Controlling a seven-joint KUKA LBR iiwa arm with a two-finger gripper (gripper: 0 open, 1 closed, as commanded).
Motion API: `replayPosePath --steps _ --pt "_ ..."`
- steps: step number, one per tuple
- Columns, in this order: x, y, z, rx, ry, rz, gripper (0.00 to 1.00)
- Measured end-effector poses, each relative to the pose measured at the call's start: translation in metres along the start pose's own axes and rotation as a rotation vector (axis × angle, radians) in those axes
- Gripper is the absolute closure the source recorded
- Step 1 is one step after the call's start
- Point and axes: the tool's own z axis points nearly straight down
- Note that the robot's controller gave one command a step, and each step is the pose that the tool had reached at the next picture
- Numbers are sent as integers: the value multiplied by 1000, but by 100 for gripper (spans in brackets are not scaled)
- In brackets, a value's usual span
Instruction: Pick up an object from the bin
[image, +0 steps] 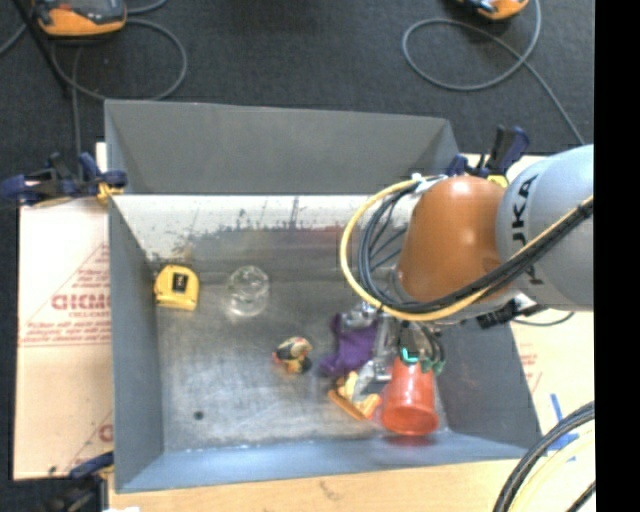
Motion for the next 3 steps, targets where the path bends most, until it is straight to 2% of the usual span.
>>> replayPosePath --steps 1,2,3 --pt "-2 0 -4 0 -8 0 0" --pt "-5 -2 43 -1 -16 16 0" --pt "16 -26 82 -1 -3 36 0"
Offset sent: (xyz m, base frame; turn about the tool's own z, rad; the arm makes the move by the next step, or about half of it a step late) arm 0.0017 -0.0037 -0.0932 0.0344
